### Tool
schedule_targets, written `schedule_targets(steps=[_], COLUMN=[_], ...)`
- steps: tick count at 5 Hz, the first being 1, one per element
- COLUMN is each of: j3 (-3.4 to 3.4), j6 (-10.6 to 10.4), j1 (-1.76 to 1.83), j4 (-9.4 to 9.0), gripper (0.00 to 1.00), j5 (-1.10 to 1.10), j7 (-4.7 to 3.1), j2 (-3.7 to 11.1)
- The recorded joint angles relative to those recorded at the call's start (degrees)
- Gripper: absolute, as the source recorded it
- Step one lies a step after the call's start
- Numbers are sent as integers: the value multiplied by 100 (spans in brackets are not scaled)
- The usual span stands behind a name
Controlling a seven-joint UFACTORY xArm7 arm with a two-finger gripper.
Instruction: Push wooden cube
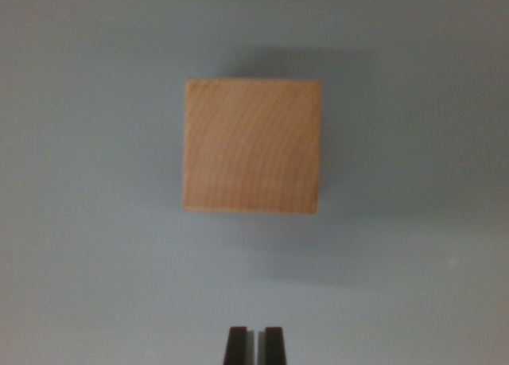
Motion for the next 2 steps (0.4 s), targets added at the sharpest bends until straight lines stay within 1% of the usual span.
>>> schedule_targets(steps=[1, 2], j3=[0, 8], j6=[0, -177], j1=[0, 14], j4=[0, -143], gripper=[0, 0], j5=[0, -13], j7=[0, 40], j2=[0, 43])
